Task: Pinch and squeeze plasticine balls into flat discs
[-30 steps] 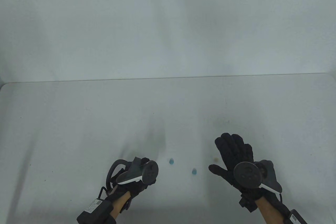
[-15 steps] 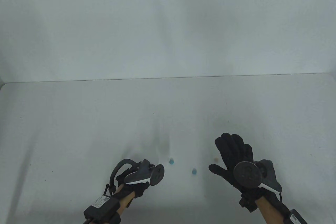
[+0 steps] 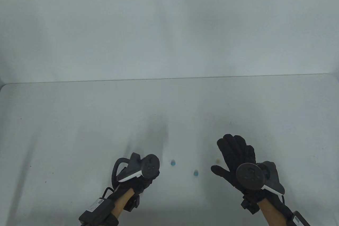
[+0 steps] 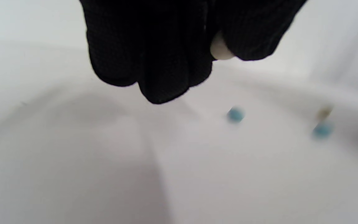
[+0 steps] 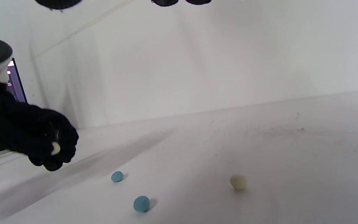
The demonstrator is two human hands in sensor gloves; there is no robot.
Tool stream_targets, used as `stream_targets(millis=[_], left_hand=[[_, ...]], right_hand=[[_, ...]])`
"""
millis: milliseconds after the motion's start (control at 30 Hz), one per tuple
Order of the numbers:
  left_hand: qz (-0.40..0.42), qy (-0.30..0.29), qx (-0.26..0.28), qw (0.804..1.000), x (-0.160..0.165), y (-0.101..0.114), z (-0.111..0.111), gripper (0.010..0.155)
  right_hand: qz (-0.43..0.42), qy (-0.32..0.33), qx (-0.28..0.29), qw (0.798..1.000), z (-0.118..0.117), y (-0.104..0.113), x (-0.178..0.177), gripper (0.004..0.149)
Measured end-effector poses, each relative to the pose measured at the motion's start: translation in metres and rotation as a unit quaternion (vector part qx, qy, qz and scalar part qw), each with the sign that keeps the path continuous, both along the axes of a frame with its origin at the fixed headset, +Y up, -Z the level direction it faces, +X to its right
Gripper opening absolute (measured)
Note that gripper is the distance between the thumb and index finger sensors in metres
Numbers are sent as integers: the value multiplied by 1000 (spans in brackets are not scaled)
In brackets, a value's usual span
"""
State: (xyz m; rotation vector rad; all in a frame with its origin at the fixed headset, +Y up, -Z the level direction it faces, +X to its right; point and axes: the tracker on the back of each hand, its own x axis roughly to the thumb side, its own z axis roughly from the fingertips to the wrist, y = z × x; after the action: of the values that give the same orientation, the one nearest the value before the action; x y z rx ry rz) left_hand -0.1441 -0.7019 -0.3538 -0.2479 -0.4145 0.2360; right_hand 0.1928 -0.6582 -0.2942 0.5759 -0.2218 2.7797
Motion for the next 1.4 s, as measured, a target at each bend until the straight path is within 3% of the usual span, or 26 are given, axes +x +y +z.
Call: stream_targets(millis=[67,167,333,533,600,700,833,967,1067,1133,1200,1333,1400], left_hand=[[110,20,-33,993,-7,9,-2,52],[250,42,-71,965,-17,18,-1,63],[477,84,-181,856,-25,16,9,57],[601,112,-256,749,-26,-5,20,54],[610,114,-261,740,-26,-11,22,53],[602,109,-251,750,-27,-13,23,51],[609,115,-250,744,-27,-15,23,48],[602,116,-244,752,-28,-15,24,46],[583,119,-219,773,-29,-12,23,45],[583,128,-206,775,-30,-9,23,45],[585,130,-227,767,-30,-12,22,46],[615,127,-271,730,-31,-23,22,53],[635,109,-290,708,-30,-26,22,71]], right_hand=[[-1,-1,-2,1000,0,0,1,84],[-1,-3,-1,1000,0,1,3,84],[1,-4,-6,1000,-1,-1,4,84],[4,-8,-8,1000,-1,-1,4,84],[3,-10,-10,1000,-2,-1,4,84],[5,-10,-18,1000,-2,-3,4,84],[7,-12,-17,1000,-3,-3,3,83],[9,-15,-18,1000,-3,-3,3,84],[9,-14,-19,1000,-3,-3,3,83],[11,-14,-18,1000,-3,-4,2,83],[10,-13,-21,1000,-4,-4,2,83],[10,-12,-22,1000,-3,-4,2,83],[7,-12,-22,1000,-4,-4,2,83]])
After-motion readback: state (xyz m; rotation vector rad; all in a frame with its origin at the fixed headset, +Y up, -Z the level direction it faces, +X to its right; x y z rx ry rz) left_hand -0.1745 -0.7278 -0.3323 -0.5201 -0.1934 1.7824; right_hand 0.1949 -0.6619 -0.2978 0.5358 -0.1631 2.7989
